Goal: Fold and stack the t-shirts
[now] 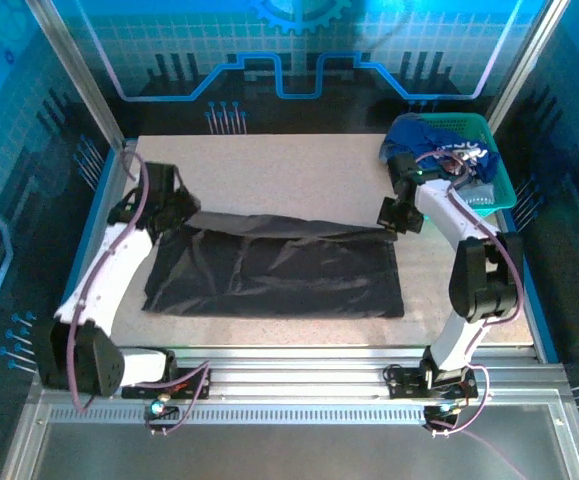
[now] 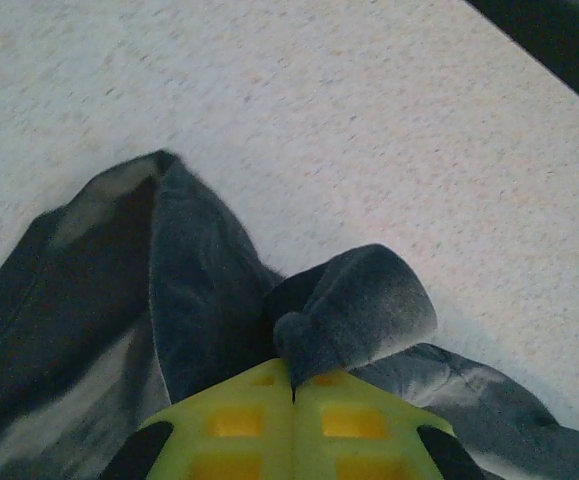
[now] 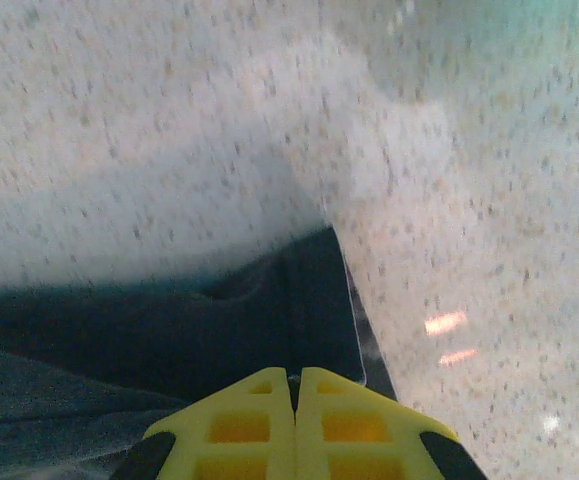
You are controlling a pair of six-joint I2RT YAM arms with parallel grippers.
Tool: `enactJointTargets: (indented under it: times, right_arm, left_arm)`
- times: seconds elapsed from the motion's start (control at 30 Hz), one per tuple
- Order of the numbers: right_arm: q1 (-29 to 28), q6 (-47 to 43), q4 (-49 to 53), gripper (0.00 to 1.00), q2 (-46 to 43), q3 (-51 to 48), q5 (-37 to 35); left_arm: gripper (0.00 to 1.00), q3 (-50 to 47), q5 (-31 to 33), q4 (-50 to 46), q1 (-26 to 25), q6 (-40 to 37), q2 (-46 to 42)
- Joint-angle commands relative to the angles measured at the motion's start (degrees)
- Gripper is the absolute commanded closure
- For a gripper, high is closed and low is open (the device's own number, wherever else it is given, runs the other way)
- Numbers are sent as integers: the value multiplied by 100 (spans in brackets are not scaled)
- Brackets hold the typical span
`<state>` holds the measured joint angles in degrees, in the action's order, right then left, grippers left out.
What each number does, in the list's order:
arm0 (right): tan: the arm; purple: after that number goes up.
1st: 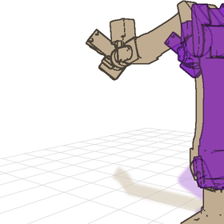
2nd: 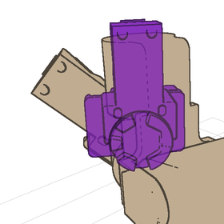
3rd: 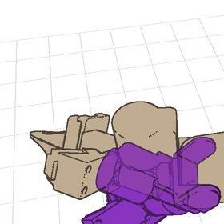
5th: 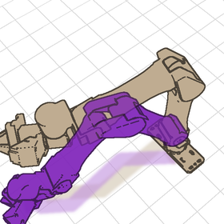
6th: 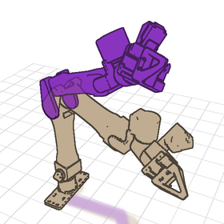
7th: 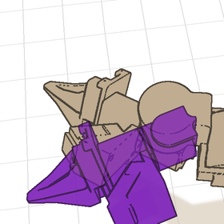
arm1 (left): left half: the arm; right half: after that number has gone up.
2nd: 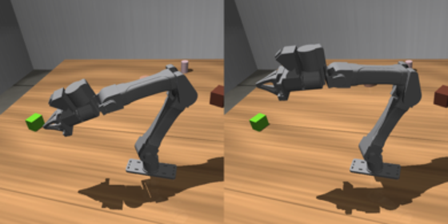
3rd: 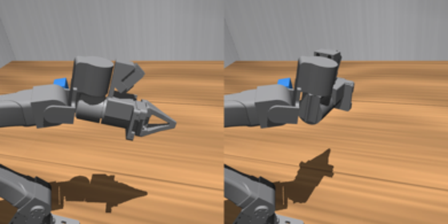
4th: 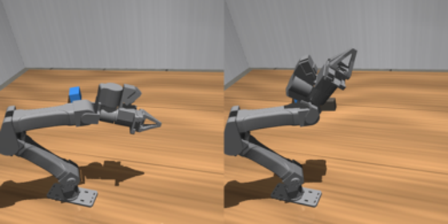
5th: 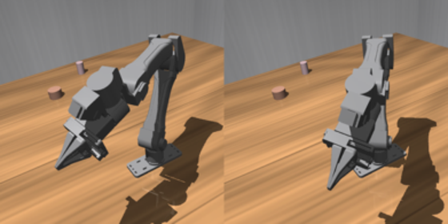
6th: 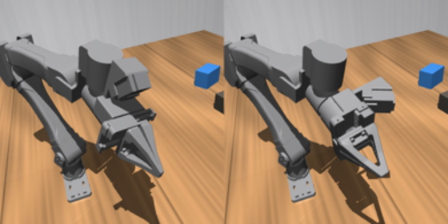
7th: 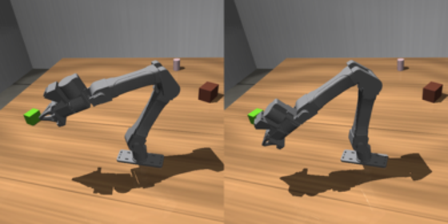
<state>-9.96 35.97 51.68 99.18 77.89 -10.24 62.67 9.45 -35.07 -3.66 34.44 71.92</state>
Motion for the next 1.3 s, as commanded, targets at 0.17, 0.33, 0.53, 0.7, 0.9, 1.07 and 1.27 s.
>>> enactJointTargets:
  times: [0.17, 0.33, 0.53, 0.7, 0.9, 1.07, 1.27]
  right_arm:
    - [-94, 2, -243, 100, -452, -1139, -117]
    - [-132, -148, -214, 100, -725, -1289, -314]
    - [-267, -317, -104, 100, -794, -1212, -567]
    - [-391, -5, -41, 100, -995, -1706, -526]
    - [-121, 425, -175, 59, -1158, -2182, -108]
    - [-49, 649, -74, 60, -1298, -1910, 30]
    - [-7, 1094, -112, 61, -1169, -1914, 574]
  left_arm:
    - [100, -1443, 221, -546, 129, 641, -1348]
    - [100, -1494, 593, -952, 135, 654, -1736]
    - [100, -1635, 713, -1299, 138, 687, -1979]
    - [100, -1966, 940, -1682, 138, 944, -2123]
    - [100, -2388, 838, -1677, 138, 1129, -2068]
    - [100, -2505, 815, -1574, 138, 1111, -2027]
    - [100, -2488, 740, -1455, 138, 1087, -1866]
